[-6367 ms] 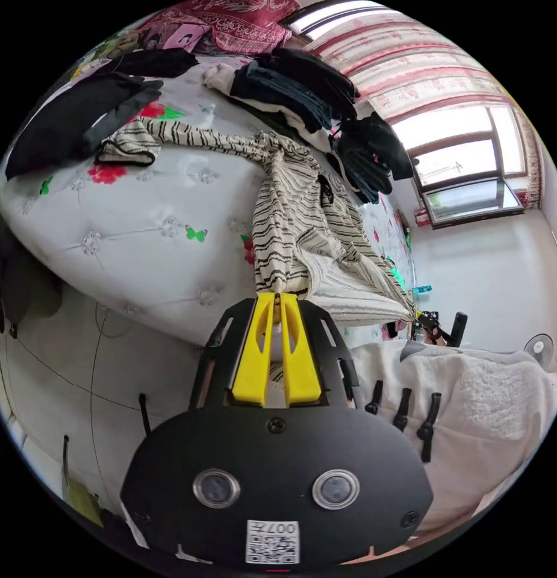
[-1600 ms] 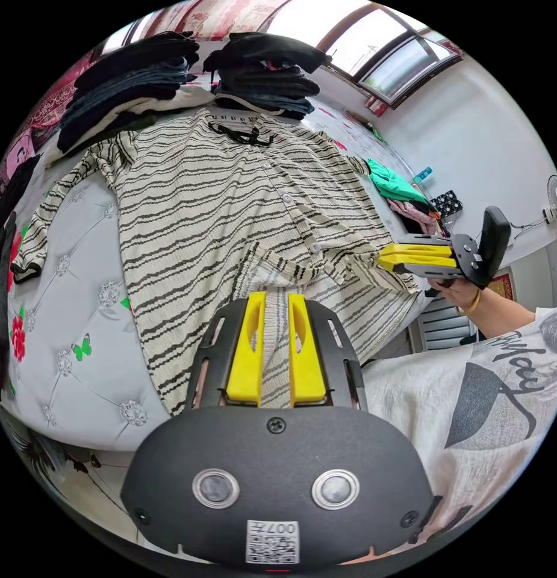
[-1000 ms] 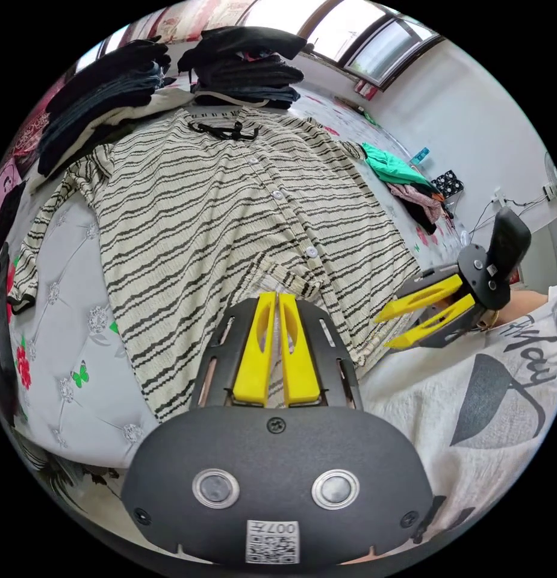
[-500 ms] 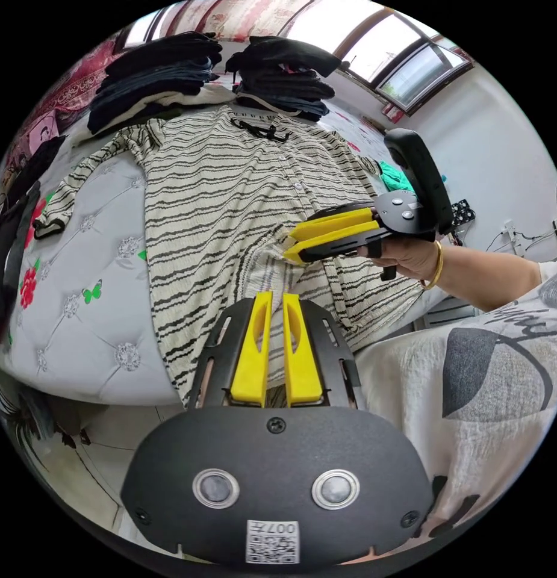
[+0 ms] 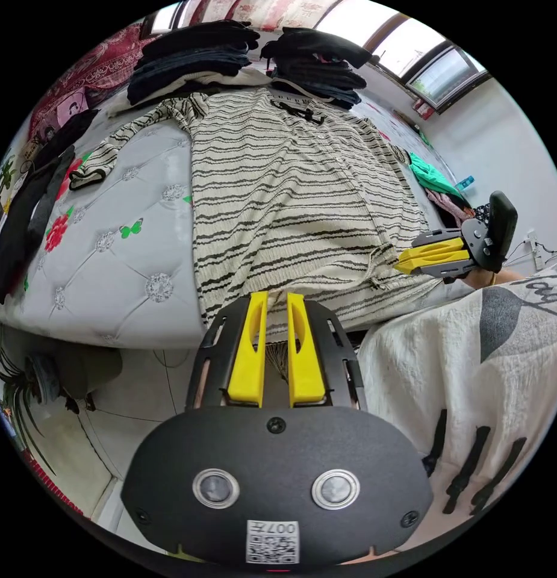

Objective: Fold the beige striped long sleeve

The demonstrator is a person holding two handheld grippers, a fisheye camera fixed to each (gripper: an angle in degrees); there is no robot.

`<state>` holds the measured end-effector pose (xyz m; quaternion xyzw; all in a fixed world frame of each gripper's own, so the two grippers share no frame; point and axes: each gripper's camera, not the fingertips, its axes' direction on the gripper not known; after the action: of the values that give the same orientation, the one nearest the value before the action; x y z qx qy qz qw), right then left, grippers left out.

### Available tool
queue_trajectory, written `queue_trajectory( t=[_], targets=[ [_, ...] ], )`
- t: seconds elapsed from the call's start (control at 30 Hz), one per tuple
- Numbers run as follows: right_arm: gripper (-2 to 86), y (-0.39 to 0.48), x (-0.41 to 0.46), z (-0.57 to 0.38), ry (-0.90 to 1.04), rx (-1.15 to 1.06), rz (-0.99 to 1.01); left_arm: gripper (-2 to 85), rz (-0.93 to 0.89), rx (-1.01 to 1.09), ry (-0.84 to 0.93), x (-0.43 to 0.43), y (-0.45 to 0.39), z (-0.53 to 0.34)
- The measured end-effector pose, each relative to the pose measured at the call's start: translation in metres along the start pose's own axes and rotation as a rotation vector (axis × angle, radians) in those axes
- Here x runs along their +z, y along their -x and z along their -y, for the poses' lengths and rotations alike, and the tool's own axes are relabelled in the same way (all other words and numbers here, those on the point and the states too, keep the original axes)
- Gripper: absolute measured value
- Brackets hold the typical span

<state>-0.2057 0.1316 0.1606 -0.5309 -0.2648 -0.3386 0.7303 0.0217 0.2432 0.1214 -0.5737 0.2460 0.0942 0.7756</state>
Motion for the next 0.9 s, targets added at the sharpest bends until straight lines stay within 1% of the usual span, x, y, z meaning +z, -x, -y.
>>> queue_trajectory(
  t=[0.07,0.13,0.2,0.33,0.43,0.5,0.57,0.6,0.67,0.77,0.8,0.87,0.9],
  targets=[
    [-0.2,-0.001,0.02,-0.005,0.056,0.009,-0.012,4.5,0.009,-0.001,0.044,0.009,0.004,-0.001],
    [-0.1,-0.002,0.019,-0.006,0.014,0.019,-0.001,2.2,0.014,-0.001,0.031,0.01,0.008,-0.004],
    [0.0,-0.003,0.017,-0.004,0.017,0.04,0.019,0.0,-0.004,-0.011,0.065,0.012,0.016,-0.007],
    [1.1,0.013,0.01,-0.004,0.009,0.005,0.021,-0.4,-0.004,-0.022,0.075,0.008,0.023,-0.016],
    [2.6,0.019,-0.002,-0.011,-0.007,0.064,0.06,1.0,-0.008,-0.046,0.025,-0.01,0.025,-0.023],
    [3.2,0.018,-0.019,-0.024,-0.044,0.152,0.009,2.4,0.015,-0.059,0.006,-0.019,0.027,-0.027],
    [3.9,0.009,-0.05,-0.057,-0.13,0.356,-0.123,3.6,0.034,-0.096,-0.025,-0.028,0.032,-0.031],
    [4.1,0.005,-0.057,-0.067,-0.146,0.42,-0.159,4.3,0.037,-0.135,-0.053,-0.033,0.038,-0.033],
    [4.8,-0.013,-0.079,-0.115,-0.189,0.702,-0.284,5.5,0.032,-0.2,-0.085,-0.034,0.05,-0.033],
    [5.4,-0.03,-0.087,-0.167,-0.218,0.939,-0.287,7.5,-0.002,-0.279,-0.079,-0.021,0.07,-0.023],
    [5.3,-0.033,-0.085,-0.174,-0.215,0.966,-0.27,7.9,0.003,-0.295,-0.057,-0.012,0.075,-0.016],
    [4.5,-0.04,-0.07,-0.187,-0.198,1.02,-0.173,7.9,0.019,-0.304,0.003,0.004,0.08,-0.004],
    [3.9,-0.04,-0.065,-0.187,-0.186,1.024,-0.157,7.0,0.108,-0.323,0.025,0.006,0.08,0.001]
  ],
)
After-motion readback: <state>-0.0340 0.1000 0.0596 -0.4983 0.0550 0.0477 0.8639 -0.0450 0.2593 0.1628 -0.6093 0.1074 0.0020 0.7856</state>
